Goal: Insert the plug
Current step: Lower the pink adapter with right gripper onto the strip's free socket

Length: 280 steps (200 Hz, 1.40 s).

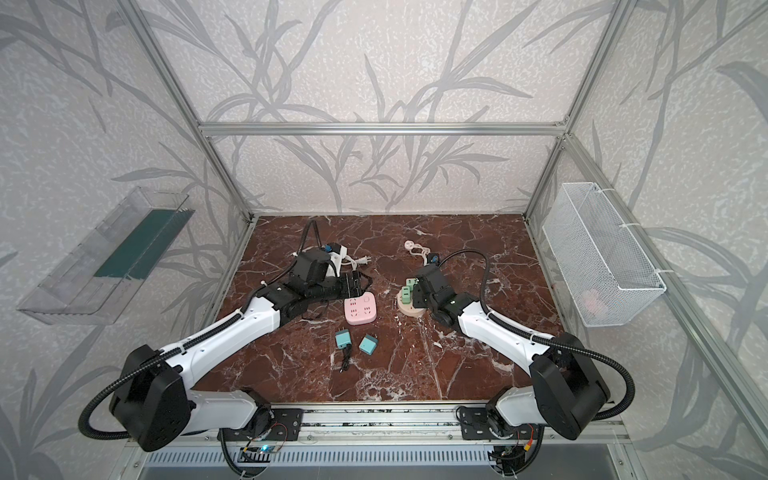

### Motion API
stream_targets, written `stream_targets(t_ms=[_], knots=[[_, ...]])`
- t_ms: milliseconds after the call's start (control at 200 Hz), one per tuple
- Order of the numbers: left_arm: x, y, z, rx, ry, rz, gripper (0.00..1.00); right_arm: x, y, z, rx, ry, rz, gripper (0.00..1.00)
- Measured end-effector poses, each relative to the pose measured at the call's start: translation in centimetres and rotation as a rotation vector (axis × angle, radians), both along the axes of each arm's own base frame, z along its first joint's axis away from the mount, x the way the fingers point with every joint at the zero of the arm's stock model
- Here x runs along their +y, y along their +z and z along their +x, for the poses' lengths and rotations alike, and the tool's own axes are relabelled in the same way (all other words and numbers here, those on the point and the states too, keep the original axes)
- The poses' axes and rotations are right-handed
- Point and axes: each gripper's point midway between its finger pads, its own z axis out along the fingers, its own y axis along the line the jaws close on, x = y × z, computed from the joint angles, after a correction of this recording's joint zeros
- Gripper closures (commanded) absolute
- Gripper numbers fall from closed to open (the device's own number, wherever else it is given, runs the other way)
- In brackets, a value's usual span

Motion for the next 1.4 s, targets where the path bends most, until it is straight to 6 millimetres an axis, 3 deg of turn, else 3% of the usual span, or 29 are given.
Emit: stream_targets(t_ms=[1399], knots=[[-0.9,-0.6,-0.1,0.011,-0.009,-0.056,0.18,0.3,-3.8,1.7,0.021,-0.025,-0.063,1.00]])
